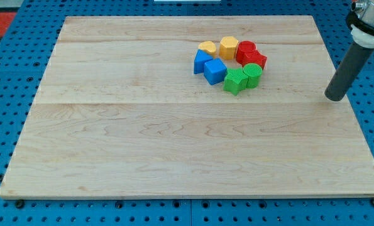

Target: Separate the red star from the group of blocks

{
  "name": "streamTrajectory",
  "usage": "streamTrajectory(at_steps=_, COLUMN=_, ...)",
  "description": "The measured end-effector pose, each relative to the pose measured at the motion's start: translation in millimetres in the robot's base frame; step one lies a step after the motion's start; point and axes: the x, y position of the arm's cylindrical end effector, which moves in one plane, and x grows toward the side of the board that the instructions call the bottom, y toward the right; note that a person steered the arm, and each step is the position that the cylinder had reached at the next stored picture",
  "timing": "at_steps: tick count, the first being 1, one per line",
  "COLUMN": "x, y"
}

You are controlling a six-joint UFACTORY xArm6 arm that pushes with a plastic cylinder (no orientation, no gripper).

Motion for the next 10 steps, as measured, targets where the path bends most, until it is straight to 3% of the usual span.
streamTrajectory(at_steps=3, x=0.0, y=5.3)
streamTrajectory(at_steps=5, x=-21.5, y=-69.5)
streamTrajectory(at_steps=6, x=-43.9, y=-107.0)
streamTrajectory(at_steps=7, x=-90.3, y=-109.5)
streamTrajectory(at_steps=9, x=-141.5, y=-89.7)
streamTrajectory(at_steps=10, x=-192.9, y=-118.0)
